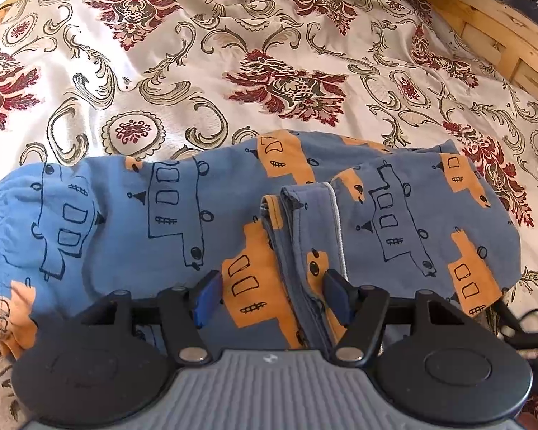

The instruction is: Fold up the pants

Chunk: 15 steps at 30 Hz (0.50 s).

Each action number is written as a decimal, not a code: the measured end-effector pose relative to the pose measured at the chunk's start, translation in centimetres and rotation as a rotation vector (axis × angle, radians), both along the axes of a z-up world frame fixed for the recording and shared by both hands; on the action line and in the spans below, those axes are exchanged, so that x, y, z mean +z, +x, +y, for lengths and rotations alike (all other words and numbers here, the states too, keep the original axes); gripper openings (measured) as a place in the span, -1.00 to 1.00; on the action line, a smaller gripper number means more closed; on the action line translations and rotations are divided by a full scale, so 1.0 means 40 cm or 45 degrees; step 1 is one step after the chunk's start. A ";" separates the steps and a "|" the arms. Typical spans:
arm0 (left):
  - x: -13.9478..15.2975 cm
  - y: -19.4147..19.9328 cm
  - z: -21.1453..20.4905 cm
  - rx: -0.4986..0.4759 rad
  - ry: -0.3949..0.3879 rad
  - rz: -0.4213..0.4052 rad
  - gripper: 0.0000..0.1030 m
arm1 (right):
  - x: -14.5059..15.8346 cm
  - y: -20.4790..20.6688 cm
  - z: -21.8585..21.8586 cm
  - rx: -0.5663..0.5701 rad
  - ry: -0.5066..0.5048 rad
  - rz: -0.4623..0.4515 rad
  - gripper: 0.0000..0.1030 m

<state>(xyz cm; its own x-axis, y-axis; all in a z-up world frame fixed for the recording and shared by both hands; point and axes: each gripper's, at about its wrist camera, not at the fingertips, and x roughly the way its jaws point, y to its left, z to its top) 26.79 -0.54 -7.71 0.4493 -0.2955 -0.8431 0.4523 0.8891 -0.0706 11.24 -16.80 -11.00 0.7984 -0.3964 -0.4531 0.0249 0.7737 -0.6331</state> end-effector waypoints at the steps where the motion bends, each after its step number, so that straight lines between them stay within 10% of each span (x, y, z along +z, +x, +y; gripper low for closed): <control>1: 0.000 0.000 -0.001 -0.004 0.004 -0.004 0.33 | 0.005 0.003 -0.012 -0.054 -0.010 -0.030 0.98; 9: -0.008 0.006 -0.003 -0.009 0.020 0.000 0.38 | 0.067 -0.062 -0.148 -0.276 0.076 -0.016 0.98; 15: 0.018 0.003 0.019 0.034 -0.021 0.042 0.32 | 0.131 -0.042 -0.098 -0.080 0.226 -0.098 0.98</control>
